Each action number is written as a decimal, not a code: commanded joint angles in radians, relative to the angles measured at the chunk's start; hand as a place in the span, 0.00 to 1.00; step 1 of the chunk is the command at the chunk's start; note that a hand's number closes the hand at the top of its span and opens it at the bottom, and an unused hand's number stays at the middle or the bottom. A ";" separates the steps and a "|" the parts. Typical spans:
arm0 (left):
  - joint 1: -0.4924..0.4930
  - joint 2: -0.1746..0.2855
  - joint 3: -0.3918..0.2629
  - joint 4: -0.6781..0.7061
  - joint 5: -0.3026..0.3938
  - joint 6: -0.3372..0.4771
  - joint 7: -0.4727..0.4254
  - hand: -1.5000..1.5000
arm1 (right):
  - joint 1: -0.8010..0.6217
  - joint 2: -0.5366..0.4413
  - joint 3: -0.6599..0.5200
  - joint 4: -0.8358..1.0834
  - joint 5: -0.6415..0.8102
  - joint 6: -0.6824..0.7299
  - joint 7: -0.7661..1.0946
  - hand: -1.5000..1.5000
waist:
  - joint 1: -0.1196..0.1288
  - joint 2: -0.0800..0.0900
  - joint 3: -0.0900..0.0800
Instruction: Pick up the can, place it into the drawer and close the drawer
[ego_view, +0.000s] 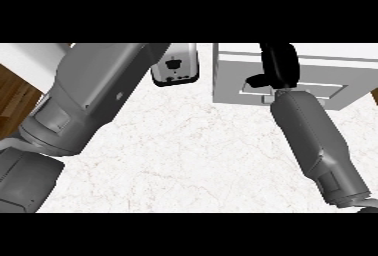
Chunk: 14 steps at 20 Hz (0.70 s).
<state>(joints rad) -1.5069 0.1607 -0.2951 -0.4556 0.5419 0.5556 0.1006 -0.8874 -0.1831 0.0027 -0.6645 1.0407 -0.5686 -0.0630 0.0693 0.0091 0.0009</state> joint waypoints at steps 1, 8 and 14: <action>0.056 0.039 -0.003 -0.064 -0.004 -0.038 0.026 0.00 | -0.144 0.003 -0.029 0.127 0.020 -0.026 0.020 0.00 | 0.008 0.000 -0.001; 0.113 0.081 -0.027 -0.161 -0.030 -0.019 0.072 0.00 | -0.235 -0.022 -0.072 0.266 0.021 -0.108 -0.026 0.00 | 0.028 0.008 0.000; 0.142 0.115 -0.031 -0.263 -0.022 -0.027 0.139 0.00 | -0.309 -0.011 -0.102 0.313 0.004 -0.113 -0.021 0.00 | 0.061 0.008 0.001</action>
<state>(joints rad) -1.3710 0.2552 -0.3220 -0.6652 0.5194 0.5236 0.1916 -1.1137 -0.1965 -0.0624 -0.3729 1.0662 -0.6375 -0.0890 0.1054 0.0193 0.0038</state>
